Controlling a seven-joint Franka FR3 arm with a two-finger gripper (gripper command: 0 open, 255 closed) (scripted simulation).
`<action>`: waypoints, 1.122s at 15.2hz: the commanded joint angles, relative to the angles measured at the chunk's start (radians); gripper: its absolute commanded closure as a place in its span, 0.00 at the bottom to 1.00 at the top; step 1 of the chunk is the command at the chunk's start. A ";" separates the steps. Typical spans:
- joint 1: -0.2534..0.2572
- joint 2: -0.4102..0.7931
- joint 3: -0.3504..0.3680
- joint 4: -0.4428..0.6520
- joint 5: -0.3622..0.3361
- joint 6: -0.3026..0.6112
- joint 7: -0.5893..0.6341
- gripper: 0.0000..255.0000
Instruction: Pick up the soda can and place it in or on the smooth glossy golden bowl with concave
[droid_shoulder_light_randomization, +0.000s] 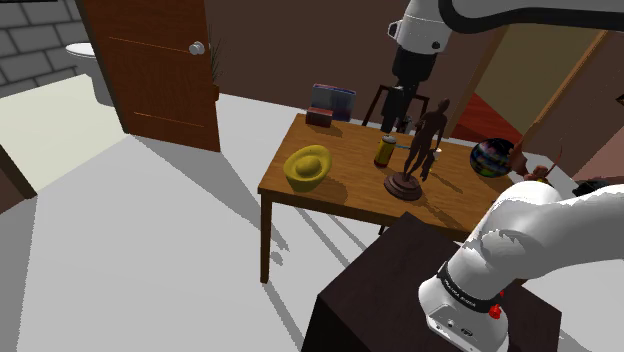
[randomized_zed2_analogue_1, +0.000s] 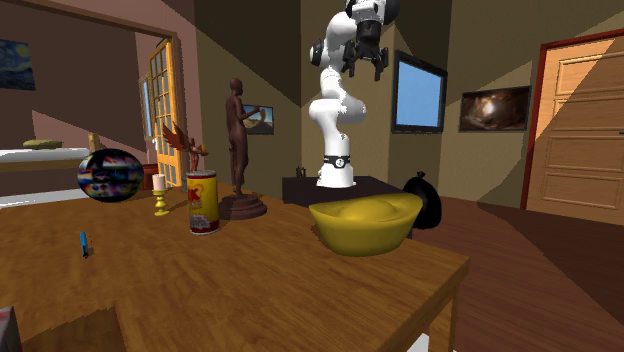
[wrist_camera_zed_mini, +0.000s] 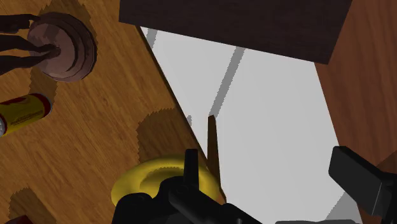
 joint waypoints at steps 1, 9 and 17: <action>0.000 0.000 0.000 0.000 0.000 0.000 0.000 0.00; -0.063 0.098 -0.163 -0.059 -0.096 0.165 -0.174 0.00; -0.112 0.286 -0.324 -0.031 -0.151 0.338 -0.348 0.00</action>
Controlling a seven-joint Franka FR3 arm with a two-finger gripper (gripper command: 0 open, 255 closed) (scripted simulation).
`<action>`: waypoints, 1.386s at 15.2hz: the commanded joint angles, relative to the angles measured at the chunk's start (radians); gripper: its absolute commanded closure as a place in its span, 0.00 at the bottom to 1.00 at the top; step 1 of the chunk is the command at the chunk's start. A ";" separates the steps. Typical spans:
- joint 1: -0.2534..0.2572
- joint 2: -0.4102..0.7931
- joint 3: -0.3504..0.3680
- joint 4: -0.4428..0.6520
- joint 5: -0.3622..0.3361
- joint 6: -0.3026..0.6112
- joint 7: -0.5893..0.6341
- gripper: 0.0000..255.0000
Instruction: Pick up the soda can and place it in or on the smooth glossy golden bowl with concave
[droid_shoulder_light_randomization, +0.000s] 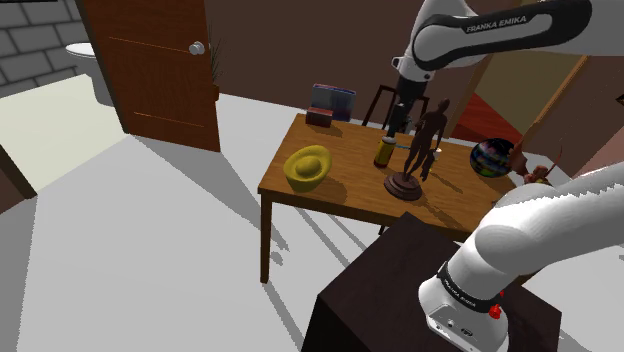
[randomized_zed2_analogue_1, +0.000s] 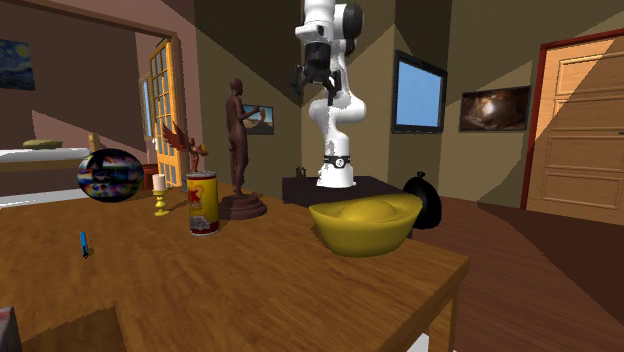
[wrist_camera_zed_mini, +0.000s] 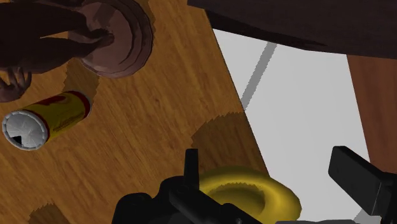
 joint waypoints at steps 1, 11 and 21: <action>-0.009 0.059 -0.042 0.021 -0.007 0.041 -0.049 0.00; -0.029 0.401 -0.221 0.187 0.080 0.215 -0.312 0.00; -0.133 0.812 -0.271 0.484 0.335 0.265 -0.619 0.00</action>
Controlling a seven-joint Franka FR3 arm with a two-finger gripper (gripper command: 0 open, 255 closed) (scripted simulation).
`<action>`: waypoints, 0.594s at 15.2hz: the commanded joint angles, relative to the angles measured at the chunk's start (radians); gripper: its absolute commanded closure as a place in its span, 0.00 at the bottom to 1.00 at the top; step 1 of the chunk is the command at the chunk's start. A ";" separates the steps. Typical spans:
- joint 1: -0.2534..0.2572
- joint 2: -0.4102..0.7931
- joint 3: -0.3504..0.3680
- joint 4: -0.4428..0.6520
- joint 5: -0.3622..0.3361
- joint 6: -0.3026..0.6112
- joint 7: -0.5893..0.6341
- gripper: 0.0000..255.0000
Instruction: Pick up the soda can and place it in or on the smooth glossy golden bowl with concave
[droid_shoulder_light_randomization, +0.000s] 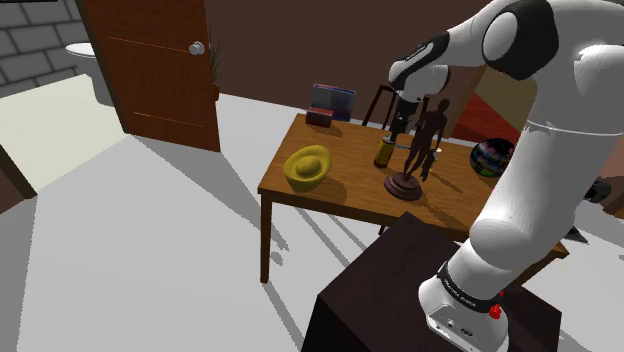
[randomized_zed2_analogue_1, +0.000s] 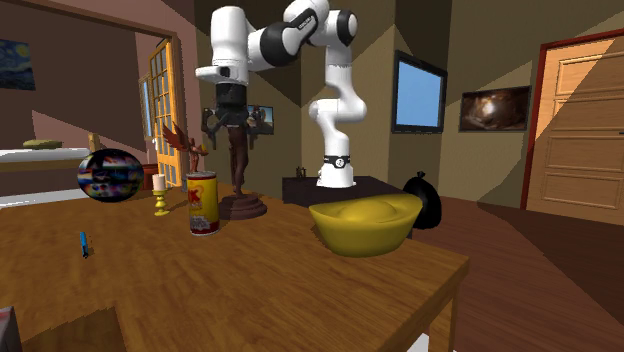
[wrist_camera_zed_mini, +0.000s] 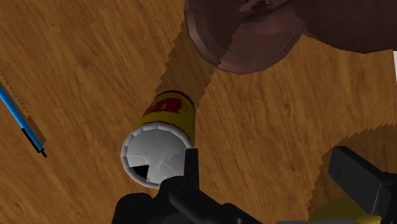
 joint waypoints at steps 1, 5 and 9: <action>-0.035 0.088 0.008 0.081 0.053 -0.008 -0.054 0.00; -0.120 0.251 0.037 0.249 0.130 -0.035 -0.133 0.00; -0.146 0.307 0.051 0.290 0.153 -0.025 -0.153 0.00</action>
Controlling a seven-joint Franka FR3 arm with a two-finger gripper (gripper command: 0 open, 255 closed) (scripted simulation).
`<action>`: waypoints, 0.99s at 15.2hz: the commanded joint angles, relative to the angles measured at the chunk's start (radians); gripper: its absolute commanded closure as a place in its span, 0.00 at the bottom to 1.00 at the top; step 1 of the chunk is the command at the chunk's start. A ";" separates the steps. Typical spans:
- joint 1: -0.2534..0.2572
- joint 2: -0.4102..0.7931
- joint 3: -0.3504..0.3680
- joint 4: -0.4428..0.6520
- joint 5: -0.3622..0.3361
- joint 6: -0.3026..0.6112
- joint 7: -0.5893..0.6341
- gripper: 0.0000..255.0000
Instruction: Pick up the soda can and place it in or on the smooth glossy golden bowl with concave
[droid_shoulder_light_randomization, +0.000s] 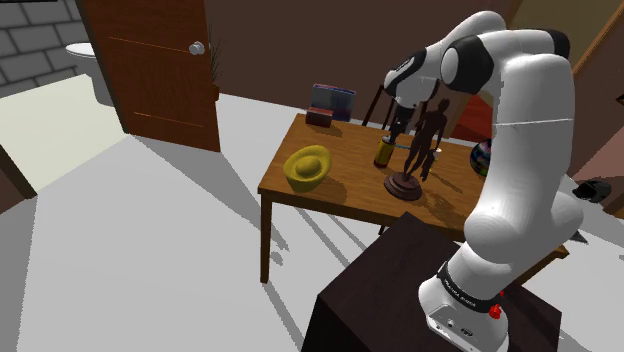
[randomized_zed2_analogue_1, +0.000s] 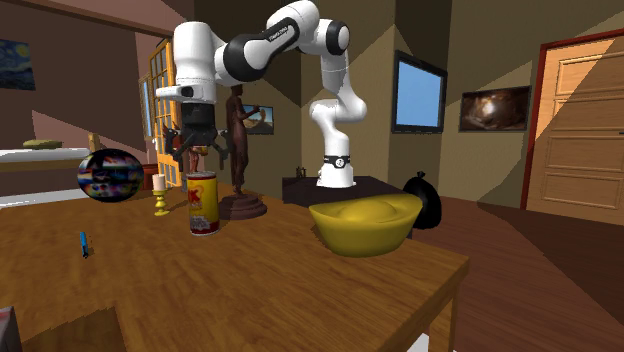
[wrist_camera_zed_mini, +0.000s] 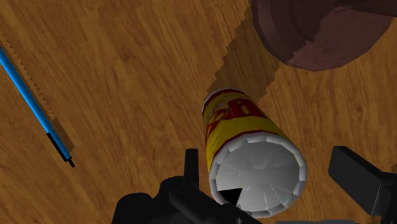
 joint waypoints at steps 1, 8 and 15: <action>-0.006 0.017 0.006 0.001 0.009 0.015 -0.007 0.00; -0.015 0.054 0.019 -0.008 0.029 0.058 -0.019 0.00; -0.015 0.054 0.019 -0.008 0.029 0.058 -0.019 1.00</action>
